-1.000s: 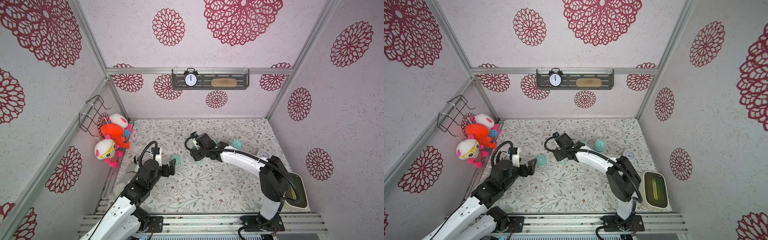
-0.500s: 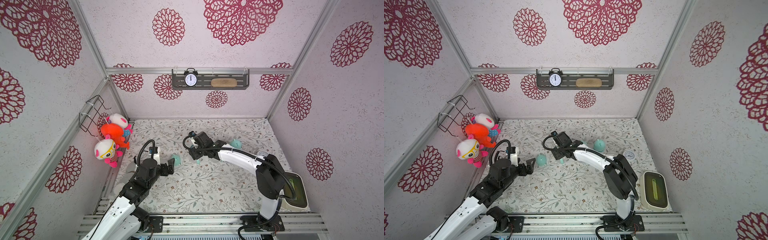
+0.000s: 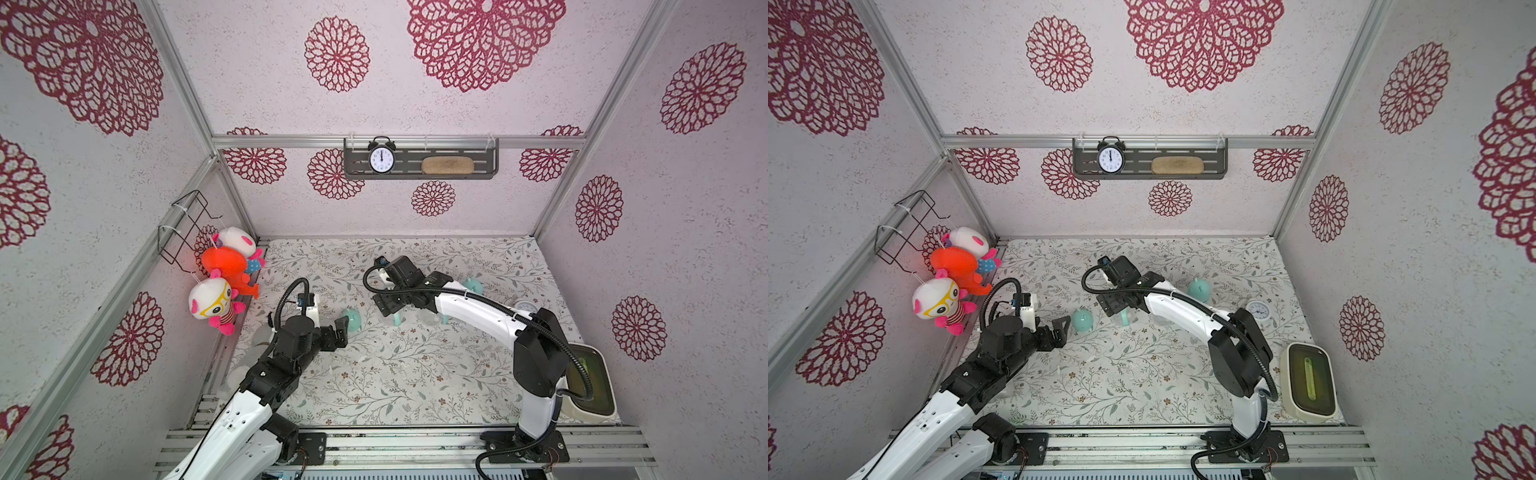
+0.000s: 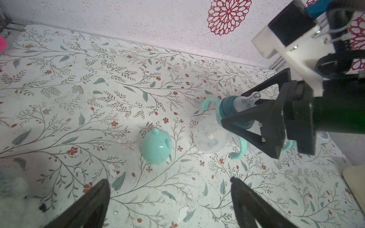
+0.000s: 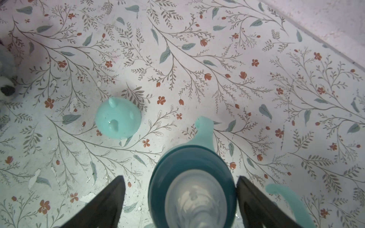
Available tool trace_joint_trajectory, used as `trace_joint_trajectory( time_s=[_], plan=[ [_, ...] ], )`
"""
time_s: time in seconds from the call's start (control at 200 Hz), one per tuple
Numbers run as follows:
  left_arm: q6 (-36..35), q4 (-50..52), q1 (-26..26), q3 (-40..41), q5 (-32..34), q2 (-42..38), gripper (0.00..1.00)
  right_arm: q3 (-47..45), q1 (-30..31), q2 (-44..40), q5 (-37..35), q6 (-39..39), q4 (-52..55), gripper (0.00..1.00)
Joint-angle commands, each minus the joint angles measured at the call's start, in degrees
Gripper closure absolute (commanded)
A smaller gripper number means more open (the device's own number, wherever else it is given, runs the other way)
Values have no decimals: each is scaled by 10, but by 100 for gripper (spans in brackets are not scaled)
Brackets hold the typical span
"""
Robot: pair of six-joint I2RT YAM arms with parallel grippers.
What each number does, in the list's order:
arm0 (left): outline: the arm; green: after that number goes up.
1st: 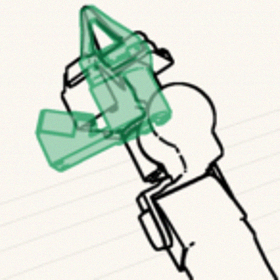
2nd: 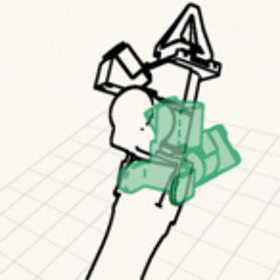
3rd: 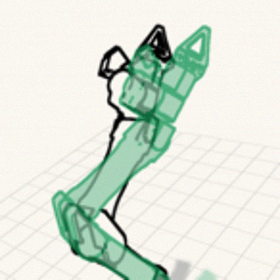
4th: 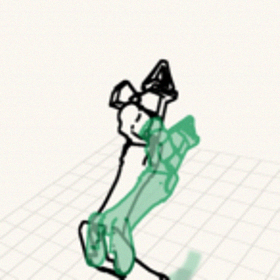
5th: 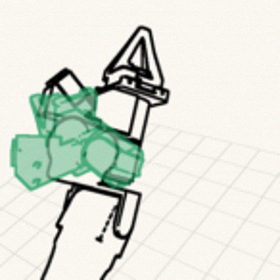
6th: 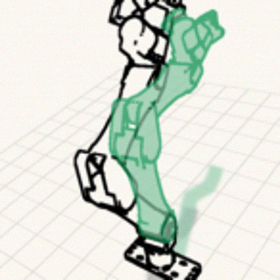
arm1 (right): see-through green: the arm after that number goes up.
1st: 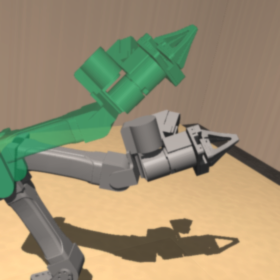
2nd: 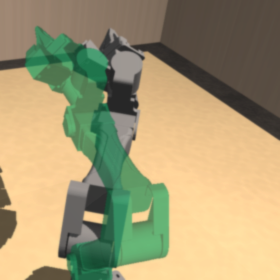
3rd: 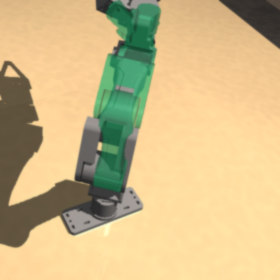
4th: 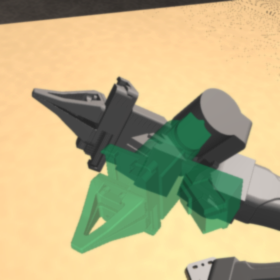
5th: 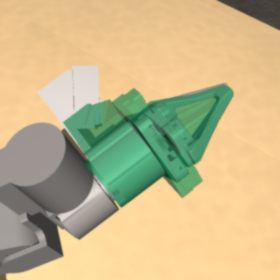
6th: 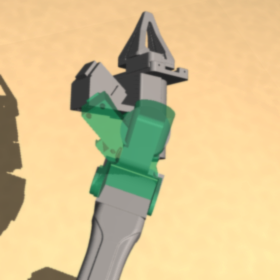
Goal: Assemble the baby bottles
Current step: Place the baby bottle at the center of the board, then pick up the lid from the center of the board.
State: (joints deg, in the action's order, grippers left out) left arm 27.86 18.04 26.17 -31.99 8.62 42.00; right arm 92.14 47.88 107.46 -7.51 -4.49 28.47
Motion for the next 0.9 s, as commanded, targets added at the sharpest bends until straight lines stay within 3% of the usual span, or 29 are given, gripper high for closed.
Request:
trace_joint_trajectory(
  time_s=[0.0, 0.235, 0.57, 0.896],
  plan=[
    [18, 9, -14, -21, 4, -2, 2, 33, 20, -20, -49, 26, 36, 9],
    [44, 74, -45, -66, 11, -5, 2, 103, 46, -12, -42, 38, 85, 9],
    [55, 145, -68, -116, 26, -83, 2, 191, 95, 51, -15, 34, 105, 10],
    [49, 206, -70, -148, 65, -136, 2, 171, 96, 123, 14, 21, 17, 11]
  ],
)
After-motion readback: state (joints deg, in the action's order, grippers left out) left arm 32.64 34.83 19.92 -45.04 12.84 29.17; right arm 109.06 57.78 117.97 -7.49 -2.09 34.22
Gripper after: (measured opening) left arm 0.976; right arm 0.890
